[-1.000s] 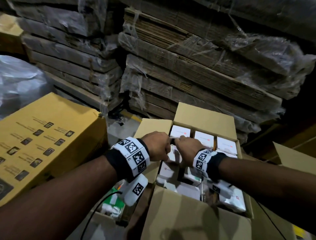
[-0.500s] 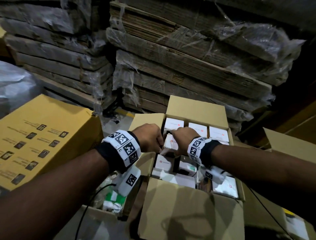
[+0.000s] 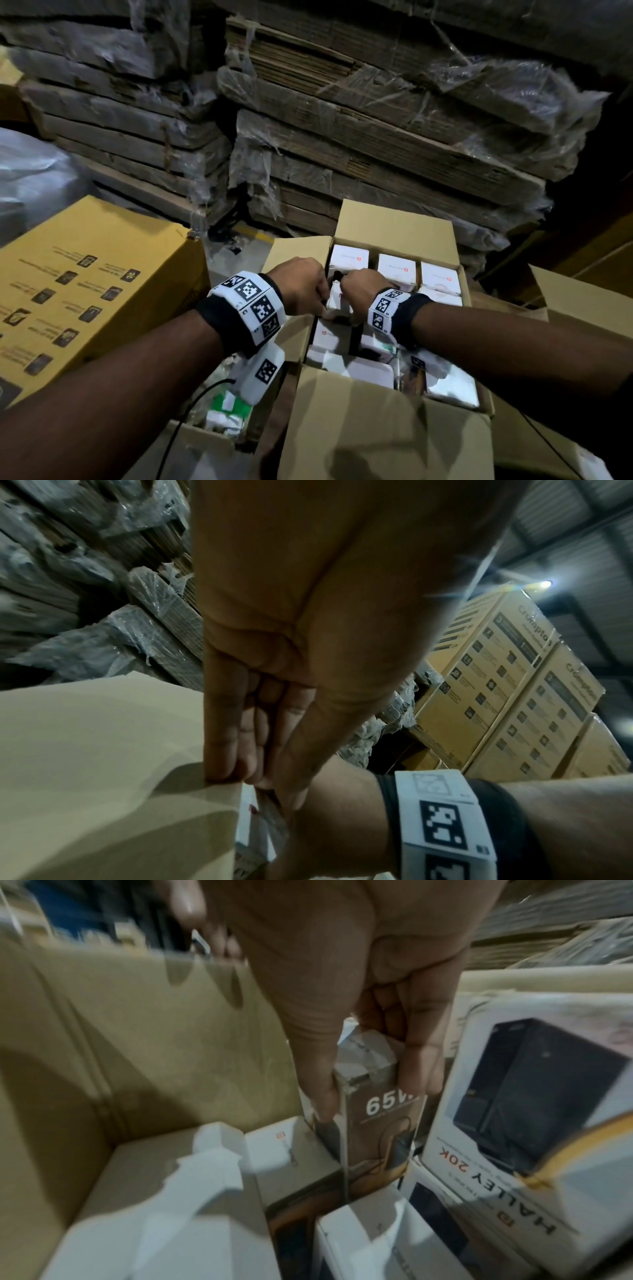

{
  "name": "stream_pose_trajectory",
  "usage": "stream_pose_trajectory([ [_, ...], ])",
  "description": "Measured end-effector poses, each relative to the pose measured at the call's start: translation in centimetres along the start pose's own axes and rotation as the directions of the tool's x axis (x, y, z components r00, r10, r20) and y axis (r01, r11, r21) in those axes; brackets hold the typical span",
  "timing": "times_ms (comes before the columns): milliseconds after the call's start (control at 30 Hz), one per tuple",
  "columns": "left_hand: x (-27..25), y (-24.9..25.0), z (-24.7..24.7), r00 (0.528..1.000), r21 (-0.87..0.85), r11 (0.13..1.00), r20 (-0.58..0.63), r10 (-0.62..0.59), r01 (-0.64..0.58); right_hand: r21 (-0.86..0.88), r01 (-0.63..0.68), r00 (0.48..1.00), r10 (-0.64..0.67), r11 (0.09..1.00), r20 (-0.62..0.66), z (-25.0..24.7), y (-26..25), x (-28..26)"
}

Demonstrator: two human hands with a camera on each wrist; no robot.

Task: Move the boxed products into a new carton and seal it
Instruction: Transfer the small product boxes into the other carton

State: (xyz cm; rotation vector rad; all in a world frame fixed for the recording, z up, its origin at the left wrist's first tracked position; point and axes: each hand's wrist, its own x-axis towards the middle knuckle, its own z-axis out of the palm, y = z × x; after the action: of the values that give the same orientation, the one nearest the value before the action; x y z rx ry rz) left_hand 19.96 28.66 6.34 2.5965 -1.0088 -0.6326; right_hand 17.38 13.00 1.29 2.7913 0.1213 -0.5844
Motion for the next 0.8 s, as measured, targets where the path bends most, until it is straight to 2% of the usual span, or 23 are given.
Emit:
stream_pose_trajectory([
  [300, 0.9, -0.3, 0.9, 0.999, 0.013, 1.0, -0.051, 0.007, -0.006, 0.084, 0.038, 0.998, -0.041, 0.996, 0.042, 0.0, 0.6, 0.3],
  [400, 1.5, -0.2, 1.4, 0.994, 0.083, 0.996, -0.093, 0.054, -0.046, 0.163, 0.014, 0.999, -0.02, 0.987, 0.033, 0.3, 1.8, -0.7],
  [500, 2.3, 0.2, 1.8, 0.989, 0.154, 0.987, -0.126, 0.075, -0.055, 0.179, 0.032, 0.999, -0.025, 0.983, -0.041, 0.5, 2.7, -1.6],
  [600, 2.8, 0.9, 2.3, 0.985, 0.228, 0.971, -0.14, 0.1, -0.066, 0.218, 0.068, 0.997, -0.062, 0.973, -0.038, 0.8, 3.1, -1.9],
  [700, 3.4, 1.6, 2.9, 0.983, 0.361, 0.923, -0.068, 0.169, -0.134, 0.163, 0.13, 0.991, -0.13, 0.978, -0.008, 1.3, 2.9, -1.9],
  [800, 3.7, 2.8, 3.2, 0.976, 0.496, 0.841, 0.096, 0.195, -0.216, 0.126, 0.102, 0.993, -0.109, 0.987, 0.047, 1.2, 2.5, -1.0],
])
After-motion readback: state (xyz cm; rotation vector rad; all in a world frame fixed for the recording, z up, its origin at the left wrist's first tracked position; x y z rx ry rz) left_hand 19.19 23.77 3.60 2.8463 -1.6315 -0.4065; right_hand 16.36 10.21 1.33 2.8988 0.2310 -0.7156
